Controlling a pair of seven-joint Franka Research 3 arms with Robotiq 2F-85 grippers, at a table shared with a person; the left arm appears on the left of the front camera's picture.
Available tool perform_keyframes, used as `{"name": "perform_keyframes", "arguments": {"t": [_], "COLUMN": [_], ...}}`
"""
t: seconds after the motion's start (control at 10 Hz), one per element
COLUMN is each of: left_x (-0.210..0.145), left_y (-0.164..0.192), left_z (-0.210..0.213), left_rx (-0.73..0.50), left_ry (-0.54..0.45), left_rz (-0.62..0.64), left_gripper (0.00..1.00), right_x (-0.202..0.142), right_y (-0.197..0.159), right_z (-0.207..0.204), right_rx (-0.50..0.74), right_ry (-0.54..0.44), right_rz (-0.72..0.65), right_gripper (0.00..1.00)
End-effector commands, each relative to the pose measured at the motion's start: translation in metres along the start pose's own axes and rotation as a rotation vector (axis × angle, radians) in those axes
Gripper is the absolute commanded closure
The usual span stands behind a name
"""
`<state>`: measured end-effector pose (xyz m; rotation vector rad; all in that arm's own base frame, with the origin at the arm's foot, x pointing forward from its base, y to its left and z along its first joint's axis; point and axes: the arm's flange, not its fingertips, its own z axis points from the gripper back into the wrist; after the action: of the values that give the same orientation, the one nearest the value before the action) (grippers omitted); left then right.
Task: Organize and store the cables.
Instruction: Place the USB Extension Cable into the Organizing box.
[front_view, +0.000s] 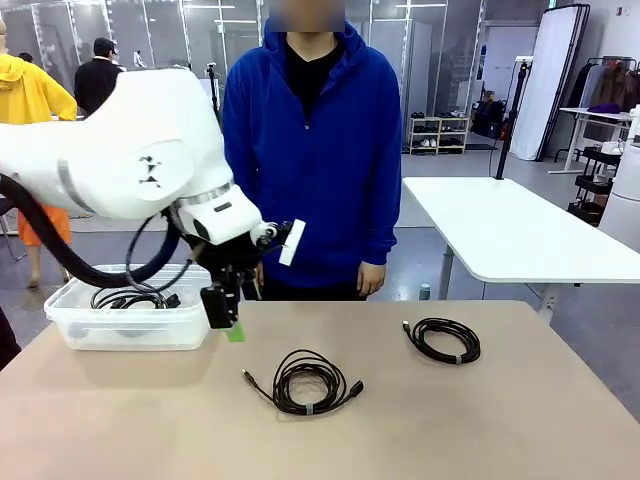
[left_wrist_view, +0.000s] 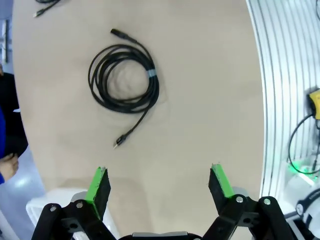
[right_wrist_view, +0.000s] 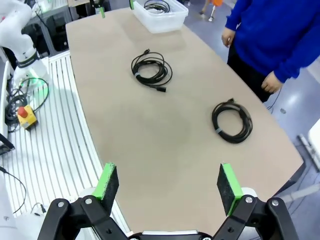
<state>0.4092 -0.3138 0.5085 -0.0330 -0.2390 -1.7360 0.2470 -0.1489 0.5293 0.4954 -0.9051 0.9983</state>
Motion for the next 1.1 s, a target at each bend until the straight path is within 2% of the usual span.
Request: {"name": "perform_keyframes", "arguments": {"t": [0.0,0.1,0.2,0.3,0.4,0.5,1.0], "left_x": [0.010,0.011,0.011,0.008,0.002,0.011,0.013], "left_y": [0.011,0.011,0.012,0.013,0.015,0.012,0.012], "left_z": [-0.016,-0.026,-0.037,-0.042,-0.037,-0.040,-0.041], "left_rx": [-0.046,-0.059,-0.026,-0.026,-0.004,-0.056,-0.049], "left_ry": [-0.072,-0.084,-0.027,-0.052,-0.096,-0.040,-0.051], "left_rz": [-0.017,-0.008,-0.002,0.029,0.052,0.007,0.011], "left_gripper": [0.00,0.00,0.00,0.00,0.00,0.00,0.00], "right_x": [-0.044,-0.051,-0.056,-0.058,-0.044,-0.044,-0.044], "right_y": [0.008,0.010,0.011,0.008,-0.015,-0.015,-0.015], "right_z": [-0.020,-0.021,-0.022,-0.030,0.004,0.004,0.004], "right_rx": [0.011,0.010,-0.013,-0.023,0.000,0.000,0.000], "right_ry": [-0.042,-0.051,-0.073,-0.068,-0.042,-0.042,-0.042], "right_rz": [-0.028,-0.025,-0.017,0.033,-0.047,-0.047,-0.047], "right_gripper": [0.00,0.00,0.00,0.00,0.00,0.00,0.00]}}
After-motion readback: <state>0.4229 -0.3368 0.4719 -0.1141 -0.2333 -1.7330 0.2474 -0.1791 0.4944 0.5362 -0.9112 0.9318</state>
